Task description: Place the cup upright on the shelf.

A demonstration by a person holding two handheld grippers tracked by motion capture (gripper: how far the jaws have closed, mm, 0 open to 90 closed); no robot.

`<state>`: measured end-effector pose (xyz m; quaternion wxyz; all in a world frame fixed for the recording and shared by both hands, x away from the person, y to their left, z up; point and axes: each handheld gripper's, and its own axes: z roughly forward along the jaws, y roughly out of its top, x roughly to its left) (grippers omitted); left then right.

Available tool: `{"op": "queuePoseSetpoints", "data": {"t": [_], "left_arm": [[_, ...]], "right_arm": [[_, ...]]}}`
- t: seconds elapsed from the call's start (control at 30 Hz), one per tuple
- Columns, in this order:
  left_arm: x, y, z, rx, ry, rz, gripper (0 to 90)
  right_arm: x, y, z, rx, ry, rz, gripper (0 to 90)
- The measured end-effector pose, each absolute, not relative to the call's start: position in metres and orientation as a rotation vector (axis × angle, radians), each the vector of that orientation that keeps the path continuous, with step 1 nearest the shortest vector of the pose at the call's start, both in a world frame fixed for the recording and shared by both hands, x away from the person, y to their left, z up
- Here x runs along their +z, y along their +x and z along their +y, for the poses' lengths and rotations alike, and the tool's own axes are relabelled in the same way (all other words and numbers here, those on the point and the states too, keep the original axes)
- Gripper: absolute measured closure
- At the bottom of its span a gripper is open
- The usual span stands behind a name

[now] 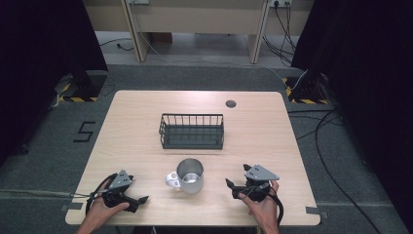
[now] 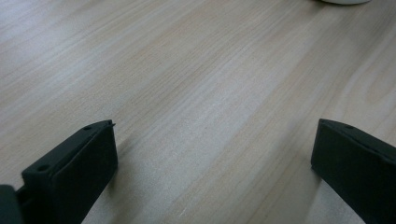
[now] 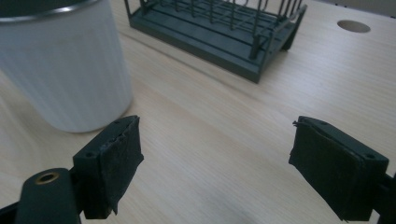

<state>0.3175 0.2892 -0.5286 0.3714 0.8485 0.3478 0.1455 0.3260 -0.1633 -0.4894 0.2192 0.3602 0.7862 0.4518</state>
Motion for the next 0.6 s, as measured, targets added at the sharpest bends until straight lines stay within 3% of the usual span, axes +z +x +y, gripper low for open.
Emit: {"op": "queuePoseSetpoints", "data": {"t": [0.6], "left_arm": [[-0.529,0.318,0.289,0.373,2.175,0.892,0.0]], "right_arm": [[-0.472,0.31,-0.114,1.492,0.781,2.209,15.3]]}}
